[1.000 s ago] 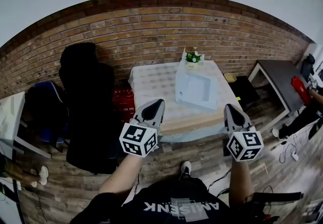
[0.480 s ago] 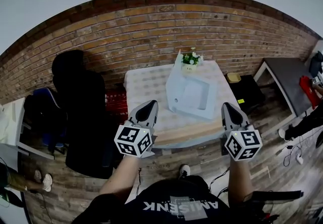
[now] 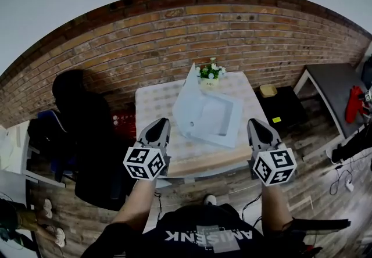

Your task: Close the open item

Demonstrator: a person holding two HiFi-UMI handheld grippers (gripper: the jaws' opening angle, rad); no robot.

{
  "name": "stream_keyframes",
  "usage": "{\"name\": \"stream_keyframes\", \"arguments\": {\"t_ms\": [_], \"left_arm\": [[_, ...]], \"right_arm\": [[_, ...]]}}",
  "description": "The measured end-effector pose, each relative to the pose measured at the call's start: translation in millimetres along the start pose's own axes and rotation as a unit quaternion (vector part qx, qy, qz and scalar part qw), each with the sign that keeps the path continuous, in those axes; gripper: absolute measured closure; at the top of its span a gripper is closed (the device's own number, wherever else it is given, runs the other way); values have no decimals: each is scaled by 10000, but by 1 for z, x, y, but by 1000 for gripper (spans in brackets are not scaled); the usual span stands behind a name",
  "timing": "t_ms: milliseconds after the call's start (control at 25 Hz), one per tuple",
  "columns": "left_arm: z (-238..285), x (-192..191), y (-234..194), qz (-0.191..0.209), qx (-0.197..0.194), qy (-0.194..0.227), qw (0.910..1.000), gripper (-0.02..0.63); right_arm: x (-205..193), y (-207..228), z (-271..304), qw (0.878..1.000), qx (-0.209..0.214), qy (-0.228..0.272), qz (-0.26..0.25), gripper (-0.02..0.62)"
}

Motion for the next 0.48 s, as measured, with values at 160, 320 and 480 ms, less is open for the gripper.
{"name": "stream_keyframes", "arguments": {"t_ms": [160, 320, 480], "left_arm": [[25, -14, 4, -115, -9, -272, 9996, 472], [47, -23, 1, -104, 85, -450, 9989, 463], [66, -32, -15, -30, 150, -645, 9978, 407]], "right_arm": [[-5, 28, 8, 9999, 79, -36, 115, 554], [-10, 43, 20, 9996, 142, -43, 253, 554], [-16, 43, 40, 9993, 173, -135, 303, 554]]}}
Point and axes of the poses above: the fingertips, and each gripper's own axes: z forward along the fingers, y to its right, x out of its top, the point moved 3 cm from there along -z, backward along the fingers, and after that the axes turned 2 degrees about -x, right-handed, at the moved point
